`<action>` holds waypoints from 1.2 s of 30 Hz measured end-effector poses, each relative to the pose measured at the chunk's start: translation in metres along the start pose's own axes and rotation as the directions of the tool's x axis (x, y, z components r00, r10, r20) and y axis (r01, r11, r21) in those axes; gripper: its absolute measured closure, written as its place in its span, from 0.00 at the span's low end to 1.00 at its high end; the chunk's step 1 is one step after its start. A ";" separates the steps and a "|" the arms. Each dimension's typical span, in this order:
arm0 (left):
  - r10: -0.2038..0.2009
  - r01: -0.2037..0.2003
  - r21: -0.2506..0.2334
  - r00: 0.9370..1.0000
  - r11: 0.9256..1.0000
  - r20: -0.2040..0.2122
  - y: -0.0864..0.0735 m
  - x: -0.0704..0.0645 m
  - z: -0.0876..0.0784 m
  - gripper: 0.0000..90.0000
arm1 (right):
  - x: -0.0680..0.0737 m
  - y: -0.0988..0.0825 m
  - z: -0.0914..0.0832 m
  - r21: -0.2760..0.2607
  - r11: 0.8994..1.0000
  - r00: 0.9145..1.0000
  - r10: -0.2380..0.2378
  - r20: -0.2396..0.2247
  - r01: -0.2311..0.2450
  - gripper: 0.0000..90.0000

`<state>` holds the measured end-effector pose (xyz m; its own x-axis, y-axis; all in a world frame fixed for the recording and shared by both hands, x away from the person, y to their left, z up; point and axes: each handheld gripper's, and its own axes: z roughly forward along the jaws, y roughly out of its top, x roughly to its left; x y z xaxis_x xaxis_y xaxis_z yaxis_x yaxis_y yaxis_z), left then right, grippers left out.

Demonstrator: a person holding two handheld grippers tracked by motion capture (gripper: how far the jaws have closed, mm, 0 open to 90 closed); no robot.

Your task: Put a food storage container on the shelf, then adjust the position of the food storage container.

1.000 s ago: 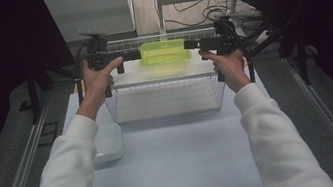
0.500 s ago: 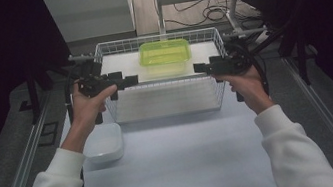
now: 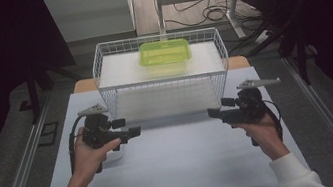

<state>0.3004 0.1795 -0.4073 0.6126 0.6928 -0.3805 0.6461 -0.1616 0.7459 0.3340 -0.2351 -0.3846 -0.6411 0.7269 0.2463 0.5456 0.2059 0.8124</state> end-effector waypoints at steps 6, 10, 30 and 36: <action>-0.046 0.047 0.057 0.999 0.997 -0.010 -0.031 0.003 0.012 0.28 | 0.001 -0.045 0.003 0.046 0.999 1.000 0.009 0.012 -0.009 0.29; -0.037 0.040 0.089 0.998 0.995 -0.043 -0.044 0.002 0.017 0.29 | 0.000 -0.061 0.009 0.094 0.996 1.000 0.006 0.013 -0.007 0.29; -0.038 0.046 0.120 0.997 0.992 -0.063 -0.047 0.012 0.014 0.29 | -0.002 -0.078 0.021 0.150 0.989 1.000 0.007 0.012 -0.009 0.29; -0.059 0.067 0.101 0.995 0.993 -0.075 -0.044 0.019 0.002 0.29 | -0.003 -0.080 0.023 0.164 0.986 1.000 0.005 0.022 -0.009 0.29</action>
<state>0.2851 0.1983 -0.4488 0.5373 0.7519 -0.3822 0.7285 -0.1854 0.6595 0.3046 -0.2387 -0.4626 -0.6263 0.7420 0.2392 0.6323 0.3040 0.7125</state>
